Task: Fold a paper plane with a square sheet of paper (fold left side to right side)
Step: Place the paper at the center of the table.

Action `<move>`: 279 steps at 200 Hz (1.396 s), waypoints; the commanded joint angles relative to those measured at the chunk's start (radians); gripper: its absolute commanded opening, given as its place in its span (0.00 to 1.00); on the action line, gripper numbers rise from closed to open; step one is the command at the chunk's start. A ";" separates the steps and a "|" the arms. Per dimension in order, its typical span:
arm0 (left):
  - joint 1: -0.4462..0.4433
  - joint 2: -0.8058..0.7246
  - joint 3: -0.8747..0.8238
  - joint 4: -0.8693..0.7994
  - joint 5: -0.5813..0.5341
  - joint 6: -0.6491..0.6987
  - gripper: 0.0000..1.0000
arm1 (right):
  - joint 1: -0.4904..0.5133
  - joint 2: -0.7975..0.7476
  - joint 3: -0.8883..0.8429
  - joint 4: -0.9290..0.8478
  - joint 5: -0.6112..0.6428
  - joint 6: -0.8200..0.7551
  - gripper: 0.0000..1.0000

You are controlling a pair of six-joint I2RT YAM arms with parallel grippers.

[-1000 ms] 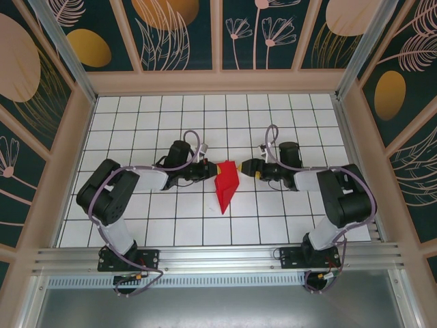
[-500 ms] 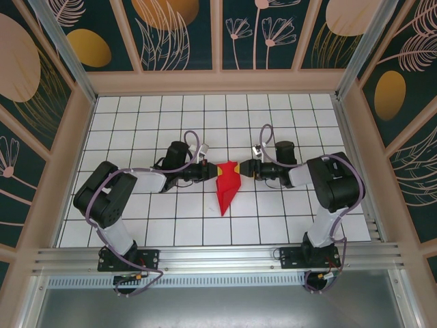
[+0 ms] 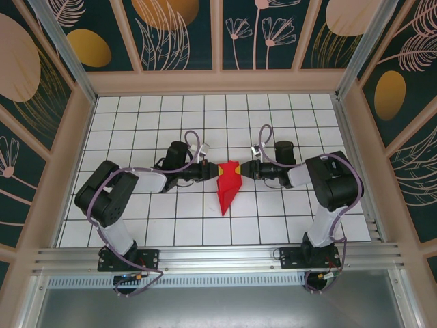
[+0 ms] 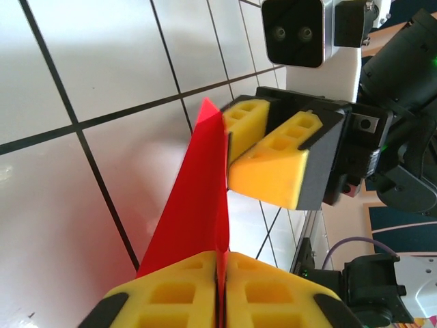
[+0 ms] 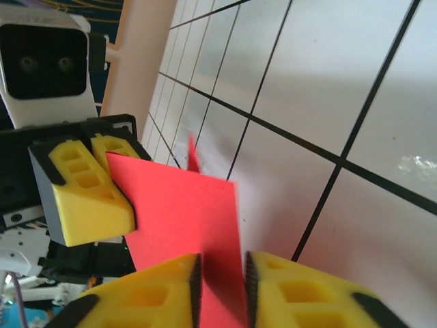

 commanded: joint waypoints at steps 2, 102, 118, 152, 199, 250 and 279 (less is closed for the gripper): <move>-0.001 0.009 0.009 -0.041 -0.028 0.038 0.26 | 0.005 -0.022 -0.001 0.007 -0.001 -0.014 0.15; -0.090 -0.399 0.071 -0.599 -0.467 0.274 0.59 | 0.026 -0.127 -0.028 -0.172 0.186 0.080 0.05; -0.165 -0.443 0.050 -0.628 -0.516 0.250 0.59 | 0.035 -0.134 -0.009 -0.223 0.198 0.082 0.05; -0.354 -0.447 0.029 -0.662 -0.671 0.189 0.59 | 0.040 -0.124 0.053 -0.368 0.238 0.104 0.05; -0.516 -0.273 0.166 -0.773 -0.876 0.195 0.61 | 0.049 -0.137 0.095 -0.484 0.279 0.139 0.05; -0.595 -0.103 0.311 -0.881 -1.031 0.208 0.64 | 0.076 -0.135 0.111 -0.511 0.294 0.151 0.05; -0.617 -0.044 0.356 -0.934 -1.095 0.211 0.65 | 0.078 -0.134 0.119 -0.528 0.301 0.146 0.05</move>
